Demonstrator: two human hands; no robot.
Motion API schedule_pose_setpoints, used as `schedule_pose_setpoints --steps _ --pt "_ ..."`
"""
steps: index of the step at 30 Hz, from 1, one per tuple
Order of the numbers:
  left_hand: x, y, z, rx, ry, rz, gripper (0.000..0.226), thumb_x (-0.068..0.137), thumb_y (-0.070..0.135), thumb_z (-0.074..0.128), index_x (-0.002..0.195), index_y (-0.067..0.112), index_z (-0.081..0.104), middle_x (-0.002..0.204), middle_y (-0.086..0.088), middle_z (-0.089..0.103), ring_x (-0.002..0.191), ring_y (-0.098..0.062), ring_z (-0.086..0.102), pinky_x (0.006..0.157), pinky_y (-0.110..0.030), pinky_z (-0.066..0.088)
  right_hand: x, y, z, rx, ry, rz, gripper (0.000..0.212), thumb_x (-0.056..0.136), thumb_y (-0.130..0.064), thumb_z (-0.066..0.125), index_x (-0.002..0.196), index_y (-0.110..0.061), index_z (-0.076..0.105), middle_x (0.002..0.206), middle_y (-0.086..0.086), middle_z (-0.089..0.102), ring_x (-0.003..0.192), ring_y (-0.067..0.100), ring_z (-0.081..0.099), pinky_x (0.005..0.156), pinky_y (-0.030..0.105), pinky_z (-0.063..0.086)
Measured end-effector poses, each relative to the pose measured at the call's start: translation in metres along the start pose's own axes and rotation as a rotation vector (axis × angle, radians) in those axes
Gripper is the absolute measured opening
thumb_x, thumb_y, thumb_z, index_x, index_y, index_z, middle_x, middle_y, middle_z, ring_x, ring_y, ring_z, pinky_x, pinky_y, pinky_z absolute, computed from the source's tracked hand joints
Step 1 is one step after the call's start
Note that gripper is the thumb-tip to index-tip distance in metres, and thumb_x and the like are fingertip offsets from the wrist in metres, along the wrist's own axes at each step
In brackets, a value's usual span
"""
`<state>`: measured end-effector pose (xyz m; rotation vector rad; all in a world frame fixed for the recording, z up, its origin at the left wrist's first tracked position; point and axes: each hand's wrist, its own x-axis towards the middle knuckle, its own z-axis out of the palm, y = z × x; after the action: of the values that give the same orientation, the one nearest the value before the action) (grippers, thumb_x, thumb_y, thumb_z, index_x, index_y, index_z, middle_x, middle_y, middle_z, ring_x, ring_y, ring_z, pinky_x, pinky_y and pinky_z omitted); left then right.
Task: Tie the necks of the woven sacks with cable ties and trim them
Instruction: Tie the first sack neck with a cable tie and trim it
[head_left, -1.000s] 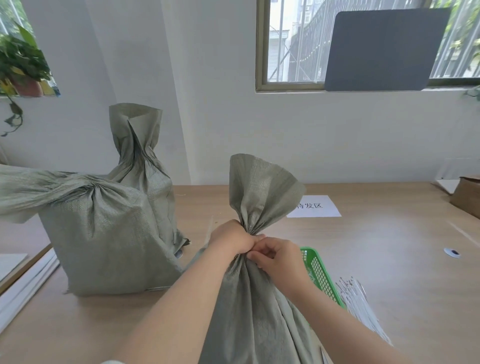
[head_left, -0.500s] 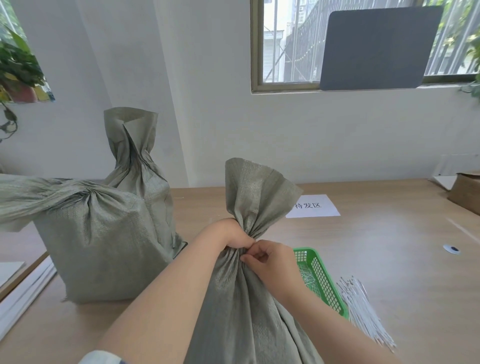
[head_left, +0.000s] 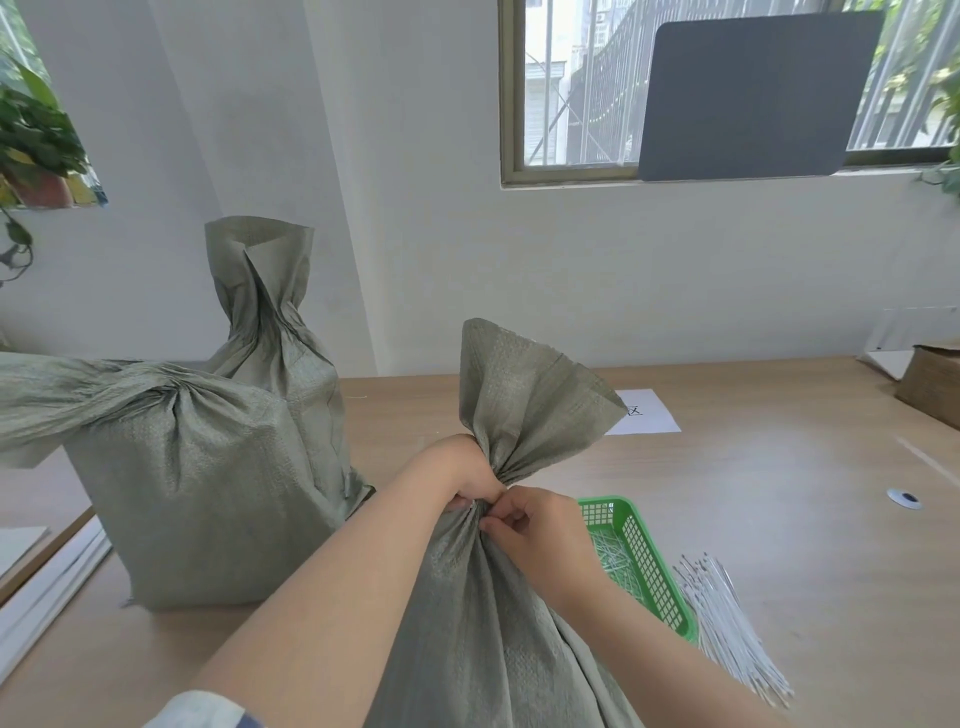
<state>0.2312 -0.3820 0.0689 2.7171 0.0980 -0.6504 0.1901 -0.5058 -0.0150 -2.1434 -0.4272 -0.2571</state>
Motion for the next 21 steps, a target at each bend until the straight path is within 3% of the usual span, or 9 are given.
schedule_pose_setpoints --steps 3,8,13,17,21 --pt "0.002 -0.004 0.003 -0.210 0.014 -0.091 0.019 0.082 0.022 0.071 0.076 0.018 0.053 0.067 -0.002 0.053 0.044 -0.012 0.044 0.040 -0.016 0.036 0.001 0.002 0.000 -0.010 0.006 -0.009 0.004 0.077 -0.019 0.078 0.076 -0.020 0.073 0.068 -0.009 0.067 0.059 0.003 0.056 0.058 0.011 0.040" --pt "-0.002 -0.006 0.011 -0.418 0.081 -0.063 0.014 0.084 0.013 0.067 0.073 0.016 0.059 0.059 0.001 0.055 0.040 -0.006 0.046 0.037 -0.014 0.041 -0.001 0.001 -0.007 0.116 0.009 -0.016 0.006 0.074 -0.014 0.080 0.075 -0.014 0.074 0.059 -0.011 0.062 0.057 0.000 0.056 0.057 0.008 0.037" --pt "-0.001 -0.013 0.025 -0.502 0.149 -0.016 0.007 0.077 0.011 0.063 0.070 0.012 0.064 0.059 -0.006 0.060 0.050 -0.019 0.054 0.050 -0.025 0.043 -0.003 -0.002 -0.009 0.220 0.000 -0.031 0.018 0.076 -0.022 0.083 0.066 -0.016 0.070 0.053 -0.013 0.058 0.052 0.001 0.052 0.053 0.010 0.036" --pt "-0.001 -0.016 0.033 -0.674 0.188 -0.013 0.011 0.080 0.015 0.067 0.071 0.019 0.064 0.056 0.003 0.061 0.039 -0.005 0.048 0.037 -0.015 0.037 -0.003 0.005 -0.004 0.164 0.028 -0.039 0.019 0.081 -0.018 0.076 0.065 -0.015 0.067 0.049 -0.015 0.050 0.050 0.002 0.047 0.052 0.011 0.032" --pt "-0.003 -0.020 0.042 -0.834 0.261 0.000 0.017 0.081 0.012 0.066 0.068 0.018 0.056 0.043 0.006 0.043 0.039 -0.010 0.034 0.039 -0.018 0.027 -0.003 0.016 -0.003 0.259 -0.115 0.053 0.028 0.086 -0.018 0.069 0.065 -0.011 0.053 0.053 -0.012 0.038 0.051 0.004 0.033 0.052 0.021 0.029"
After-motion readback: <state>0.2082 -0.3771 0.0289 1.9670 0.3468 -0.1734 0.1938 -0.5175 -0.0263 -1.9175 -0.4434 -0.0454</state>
